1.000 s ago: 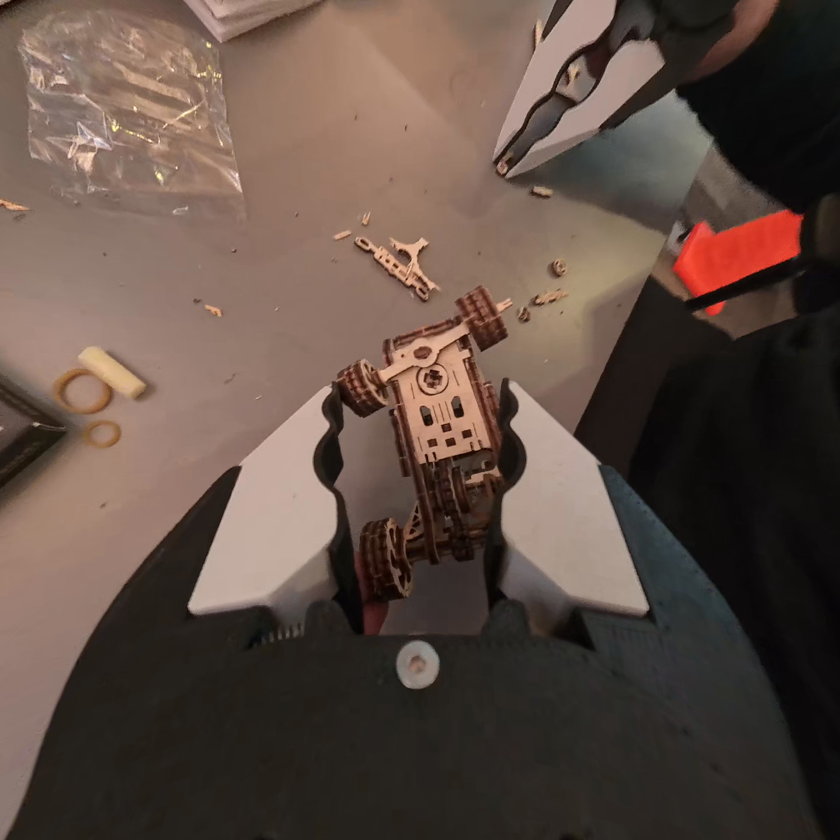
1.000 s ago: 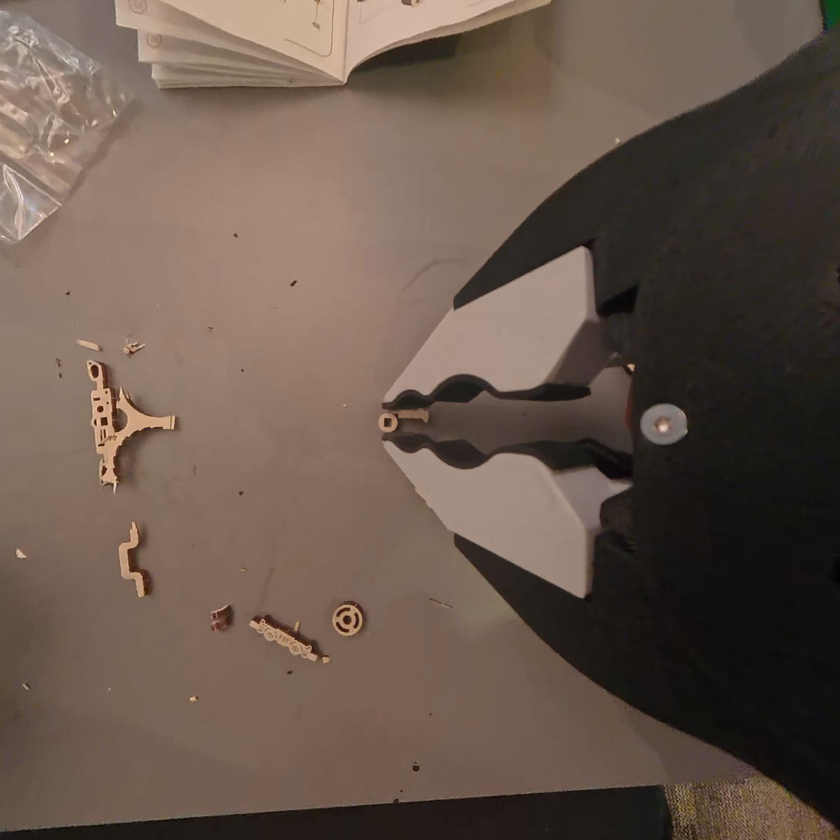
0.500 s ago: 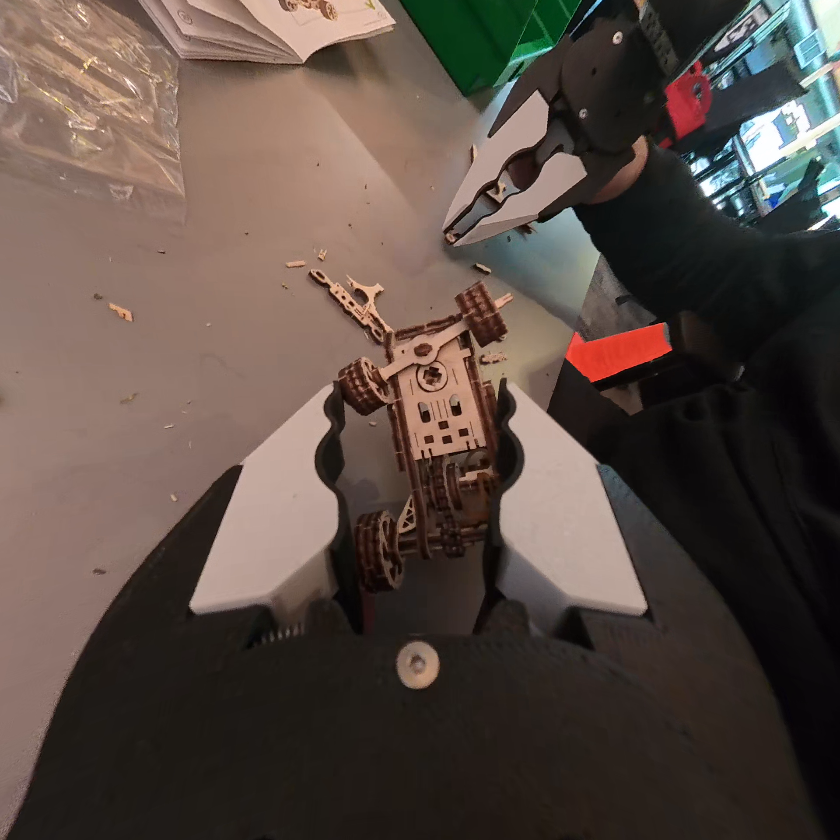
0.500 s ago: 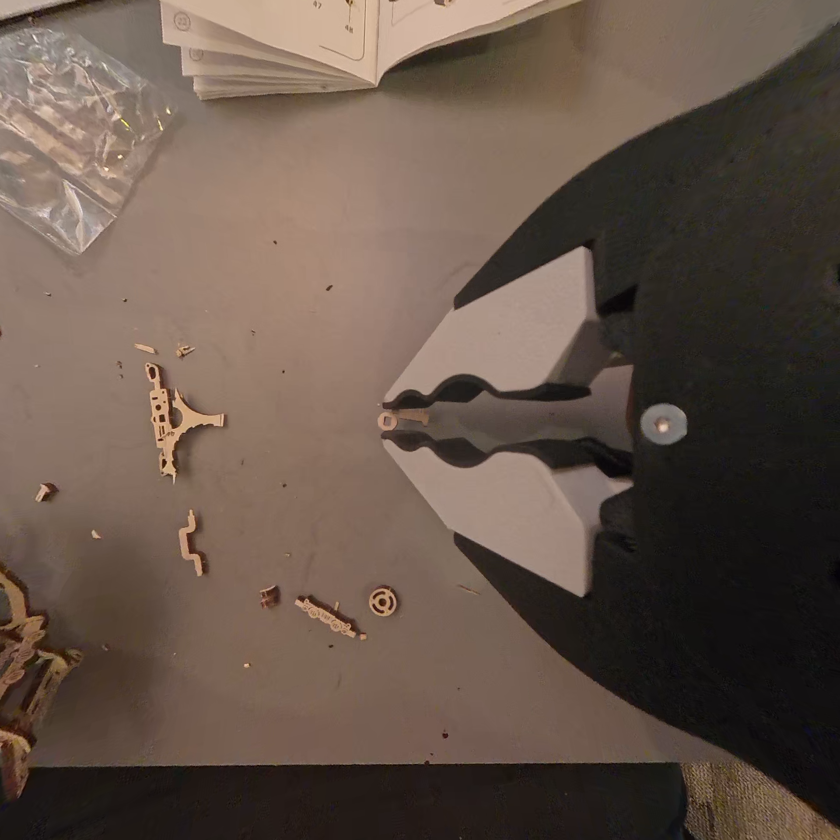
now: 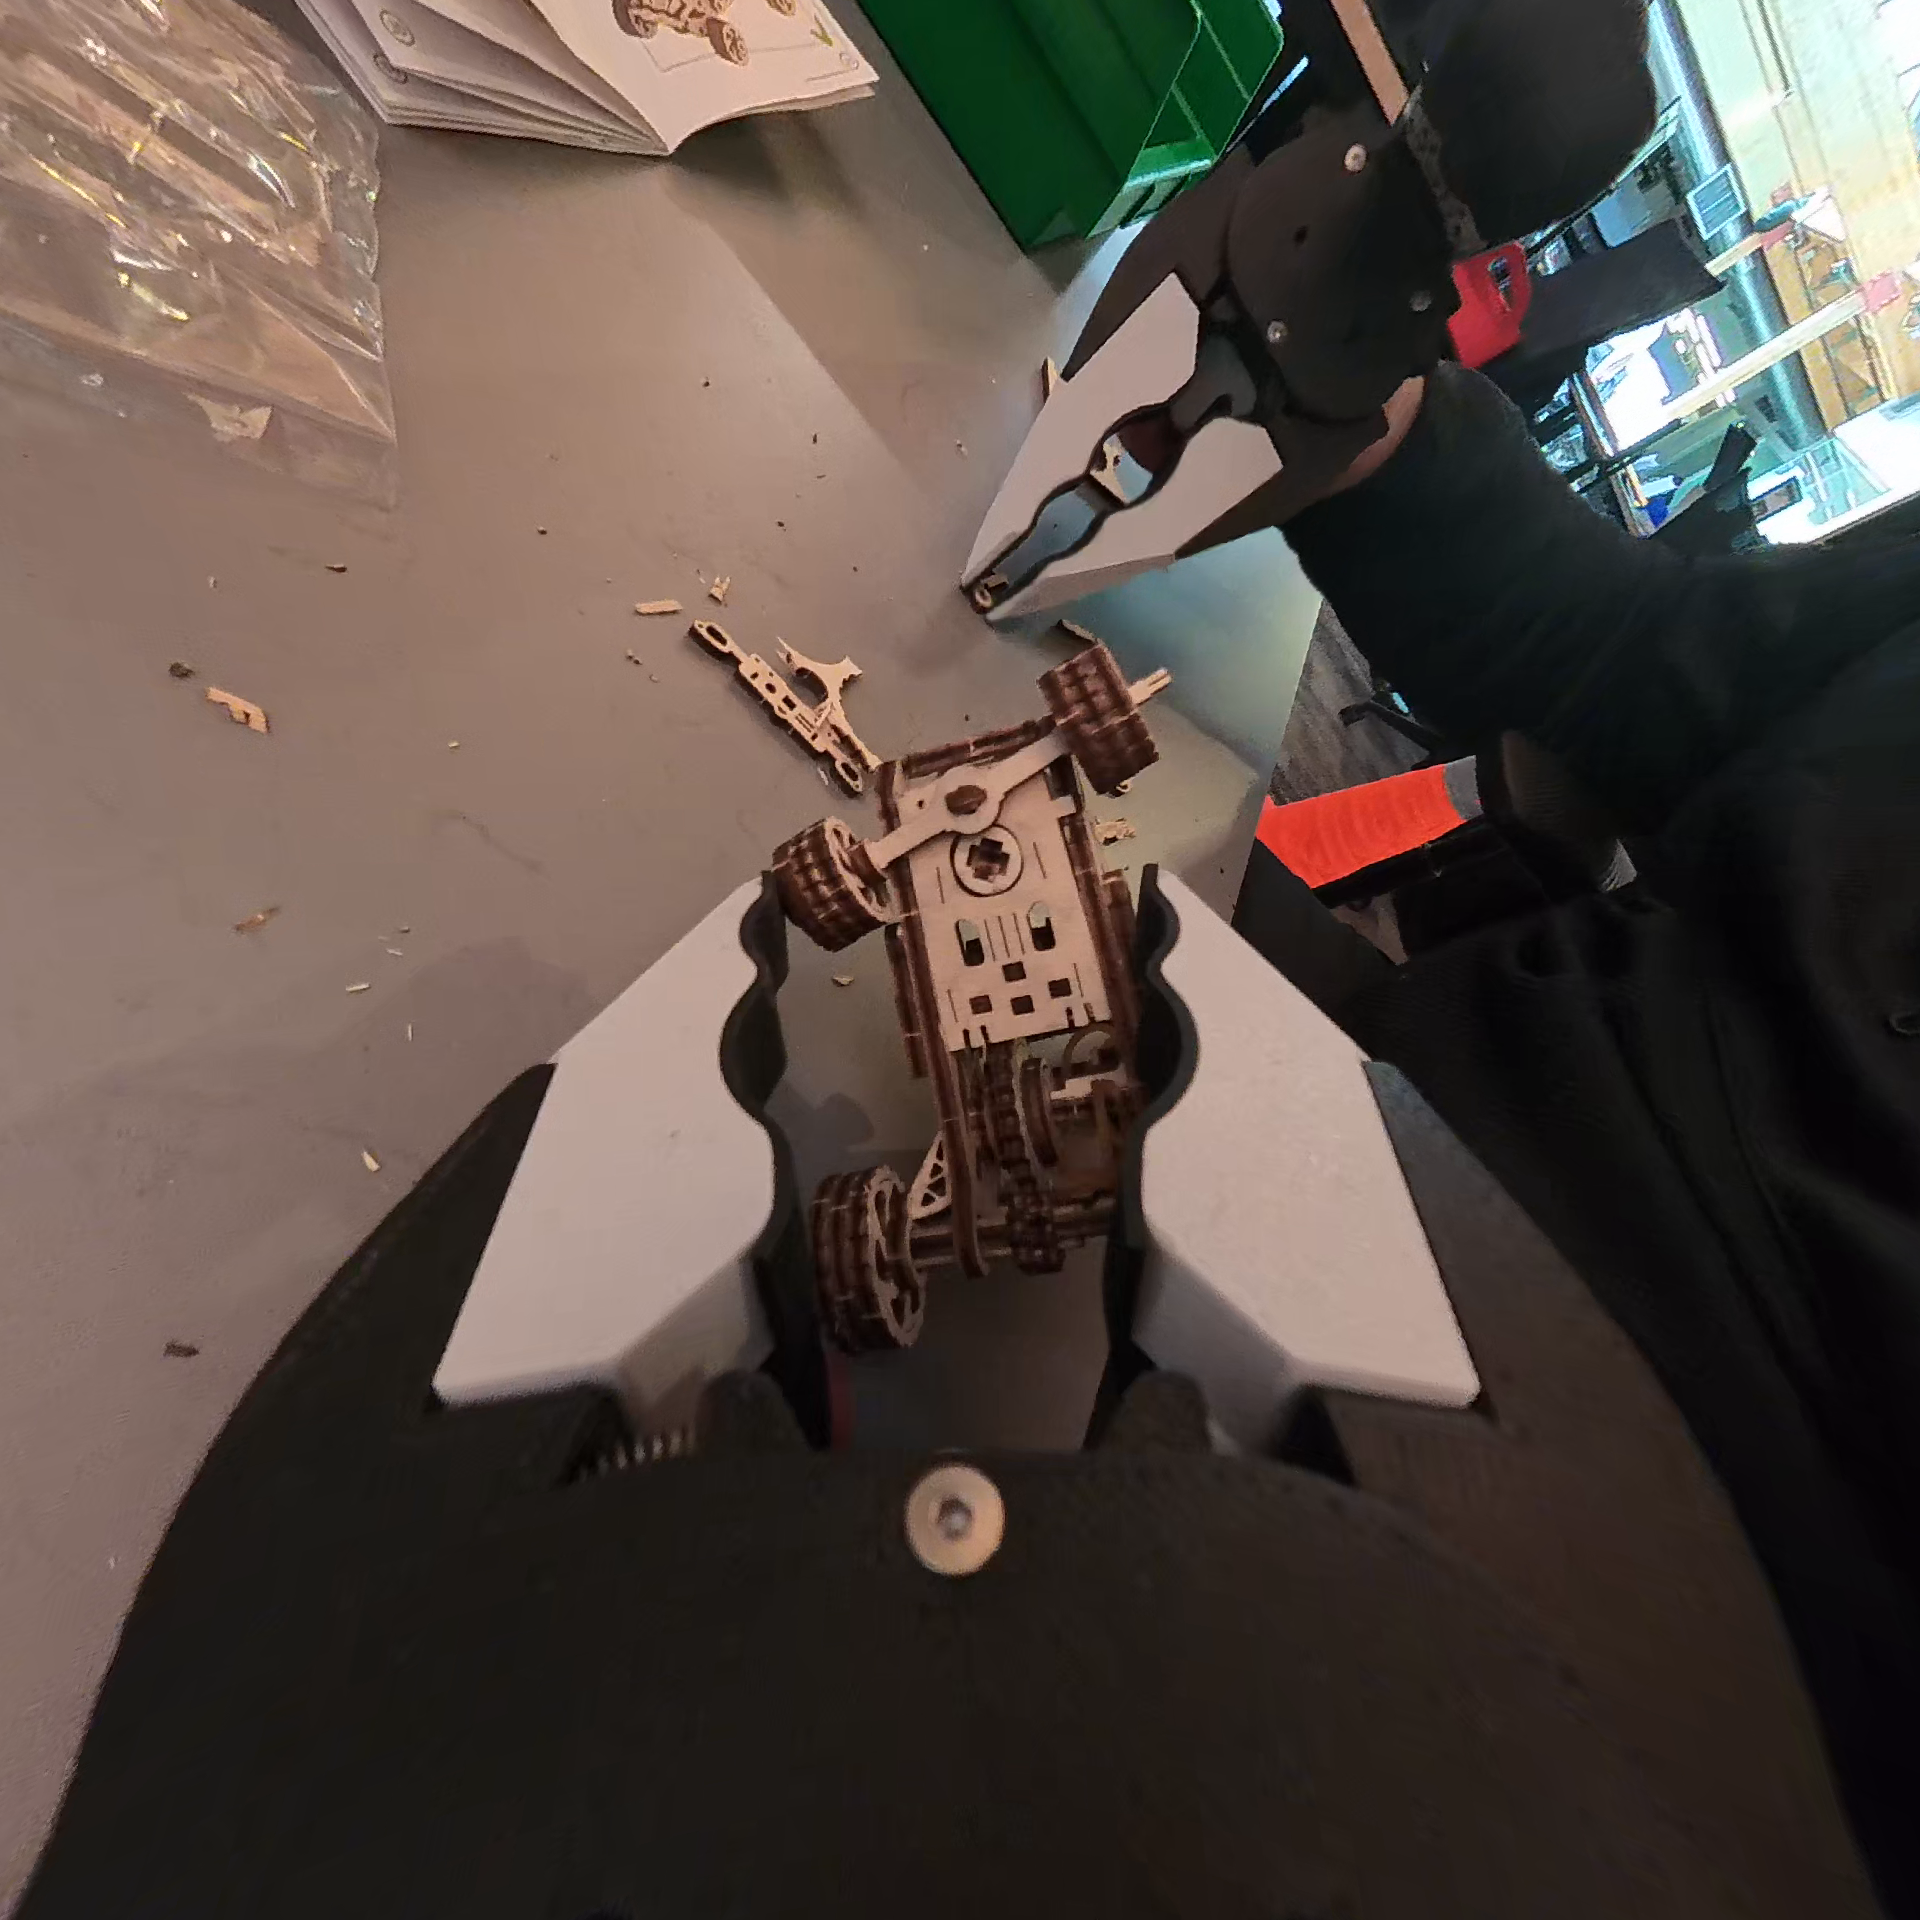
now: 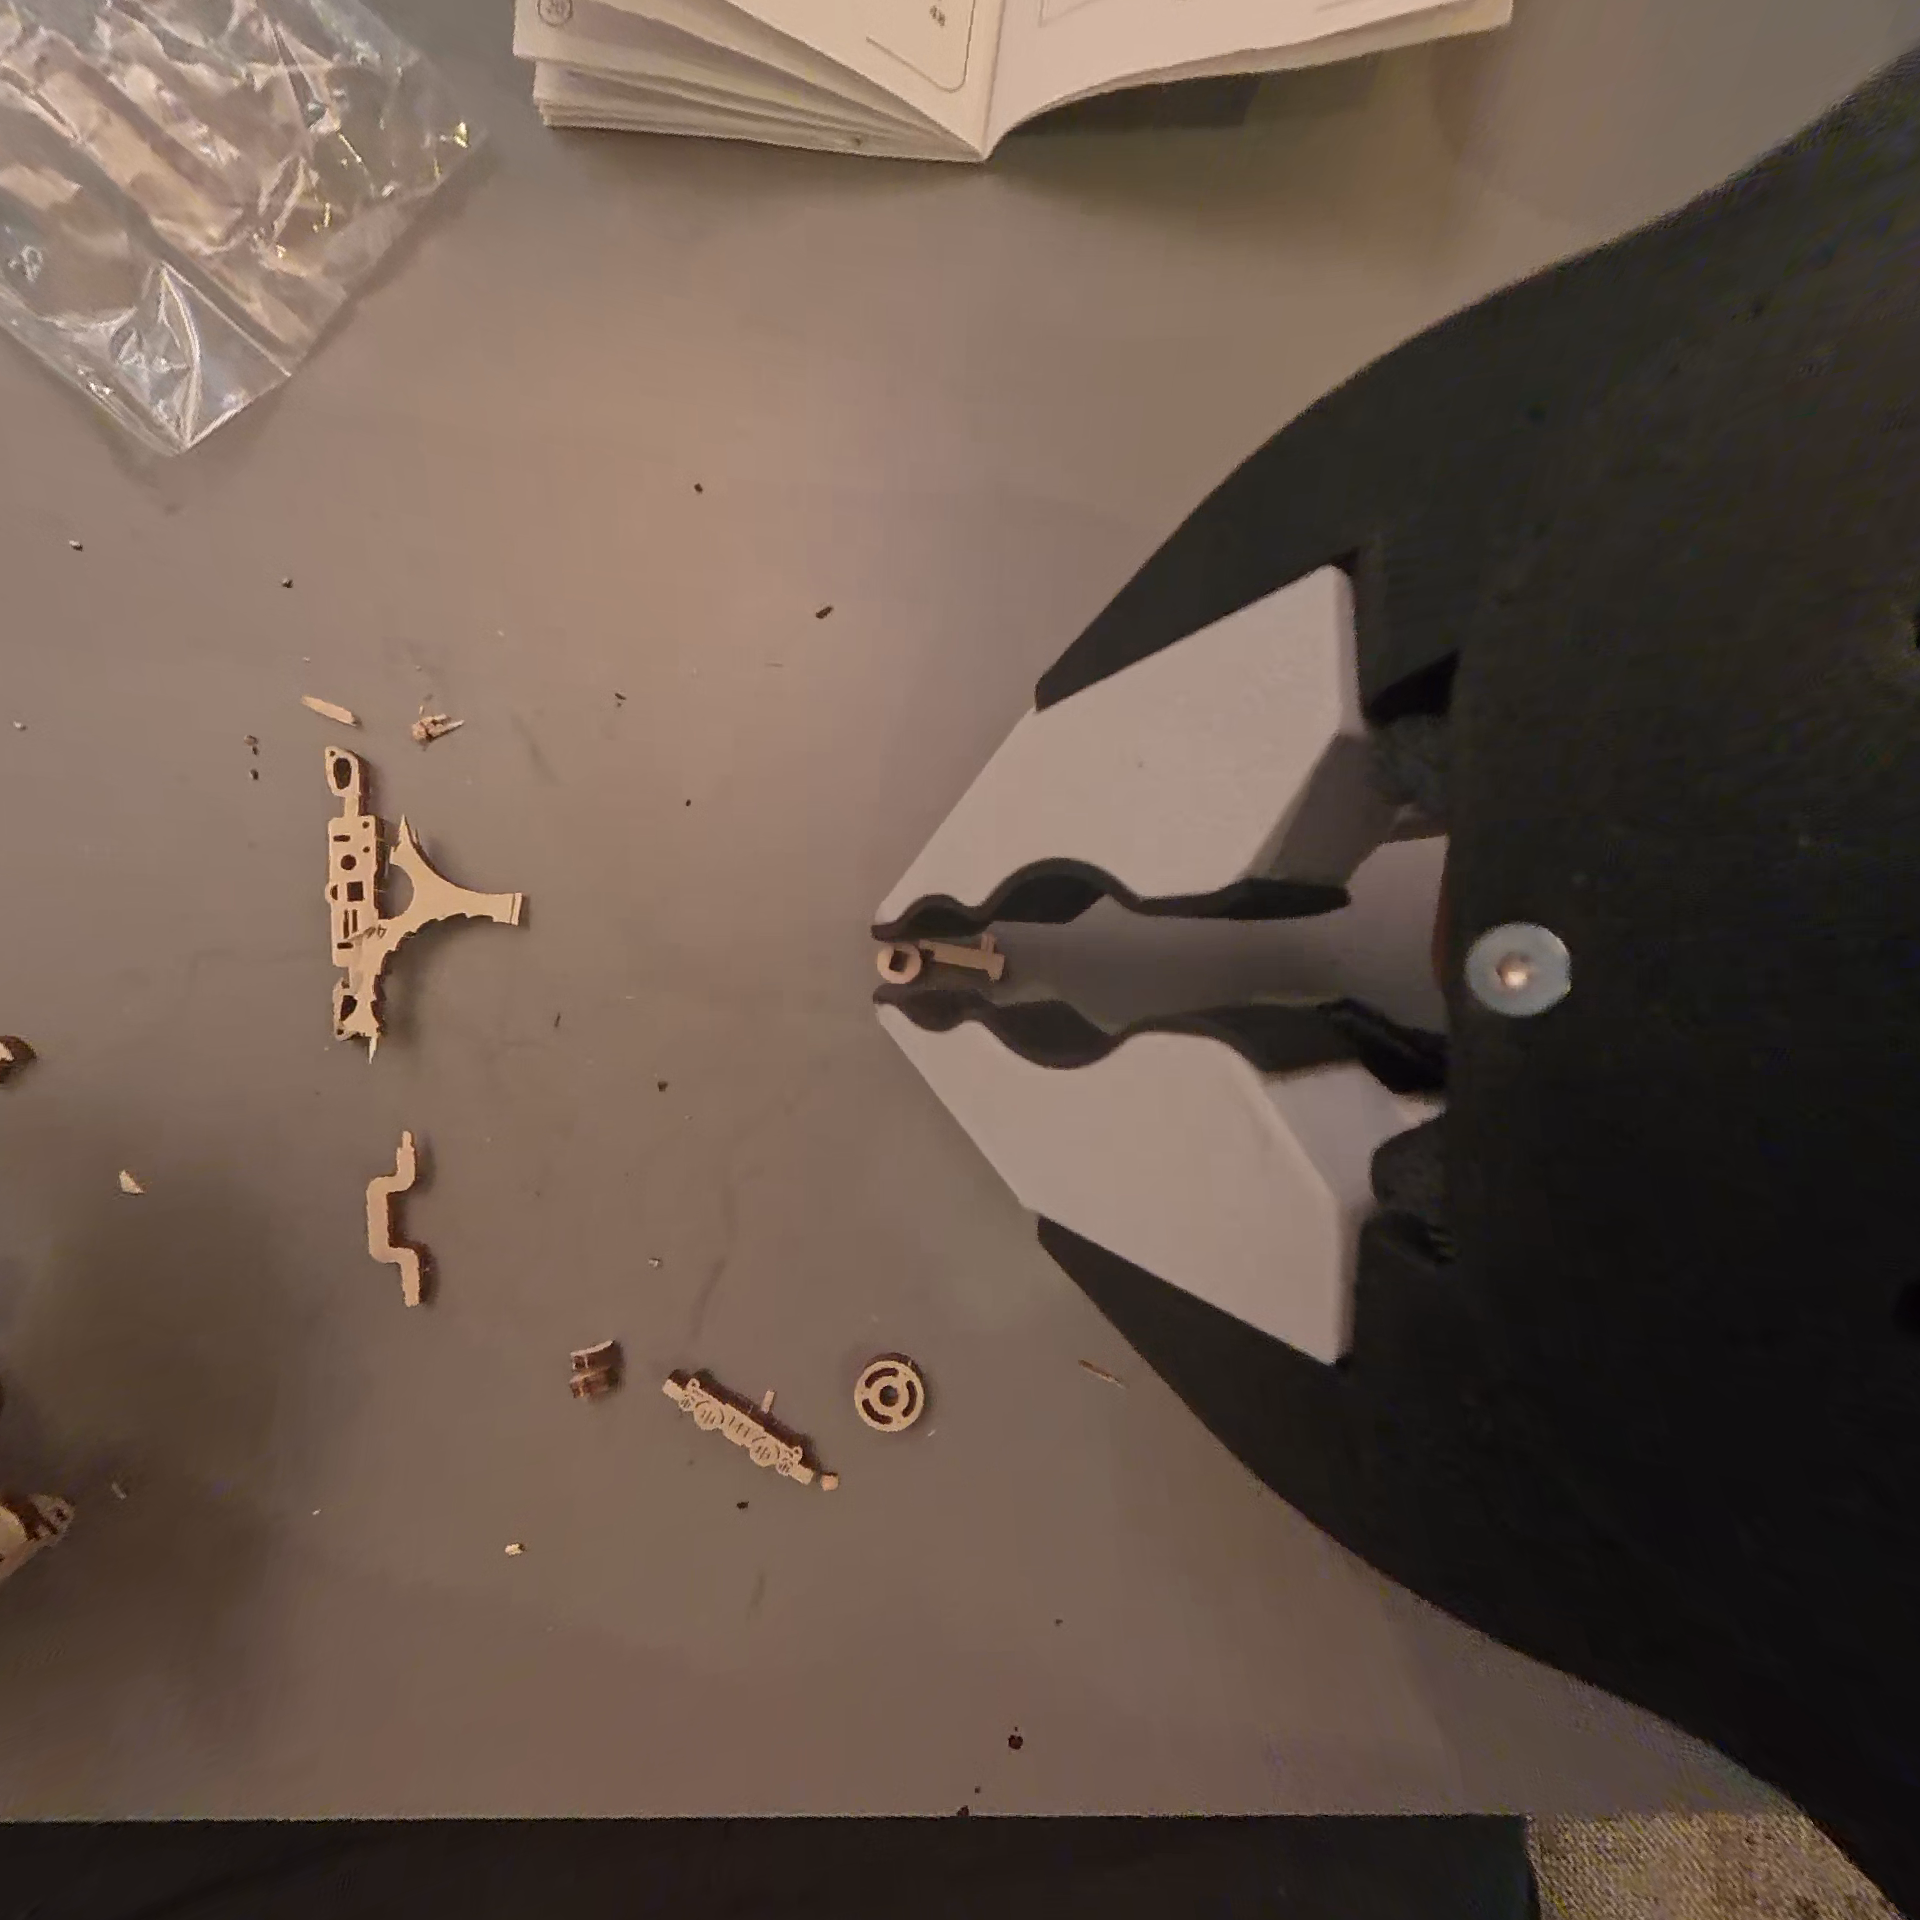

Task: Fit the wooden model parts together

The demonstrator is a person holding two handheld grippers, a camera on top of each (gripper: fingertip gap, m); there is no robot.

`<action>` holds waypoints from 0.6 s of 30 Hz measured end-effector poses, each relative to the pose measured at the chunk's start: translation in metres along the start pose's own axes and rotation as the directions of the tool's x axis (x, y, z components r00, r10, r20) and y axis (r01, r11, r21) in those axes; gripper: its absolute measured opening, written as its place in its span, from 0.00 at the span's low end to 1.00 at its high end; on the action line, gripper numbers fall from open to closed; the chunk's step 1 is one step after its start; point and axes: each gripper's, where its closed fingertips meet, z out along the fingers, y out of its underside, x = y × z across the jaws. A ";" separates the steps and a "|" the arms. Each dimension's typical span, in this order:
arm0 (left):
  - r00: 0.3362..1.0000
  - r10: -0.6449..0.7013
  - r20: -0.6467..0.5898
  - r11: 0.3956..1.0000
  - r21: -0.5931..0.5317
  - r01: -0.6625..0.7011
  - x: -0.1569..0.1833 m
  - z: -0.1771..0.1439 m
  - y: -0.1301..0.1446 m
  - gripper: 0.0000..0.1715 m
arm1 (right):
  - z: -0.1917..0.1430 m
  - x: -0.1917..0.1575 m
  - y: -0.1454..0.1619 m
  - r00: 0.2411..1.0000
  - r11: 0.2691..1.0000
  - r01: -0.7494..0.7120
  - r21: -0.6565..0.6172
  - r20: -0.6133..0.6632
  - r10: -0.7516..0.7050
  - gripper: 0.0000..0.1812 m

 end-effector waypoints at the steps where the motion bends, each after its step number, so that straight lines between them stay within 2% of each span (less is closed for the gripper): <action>1: 1.000 0.001 -0.002 1.000 0.000 -0.001 0.000 0.000 0.000 0.38 | 0.000 0.000 0.000 1.000 1.000 -0.002 -0.002 0.010 0.002 0.03; 5: 1.000 -0.011 -0.002 1.000 0.014 0.011 0.000 0.002 -0.002 0.37 | -0.003 0.000 -0.011 0.999 0.998 -0.038 0.050 0.025 0.037 0.03; 10: 1.000 -0.015 0.005 0.999 0.036 0.015 0.000 0.006 -0.005 0.37 | -0.025 -0.005 -0.072 0.999 0.962 -0.039 0.270 0.013 0.037 0.03; 13: 1.000 -0.007 0.013 0.999 0.038 0.006 0.002 0.009 -0.007 0.37 | -0.035 -0.009 -0.114 0.999 0.924 0.016 0.382 -0.037 -0.002 0.03; 15: 1.000 -0.007 0.018 0.999 0.039 0.007 0.002 0.010 -0.008 0.37 | -0.039 -0.014 -0.136 0.997 0.902 0.069 0.427 -0.070 -0.043 0.03; 18: 1.000 -0.004 0.024 0.999 0.040 0.003 0.003 0.012 -0.009 0.37 | -0.031 -0.018 -0.151 0.991 0.890 0.123 0.438 -0.101 -0.088 0.03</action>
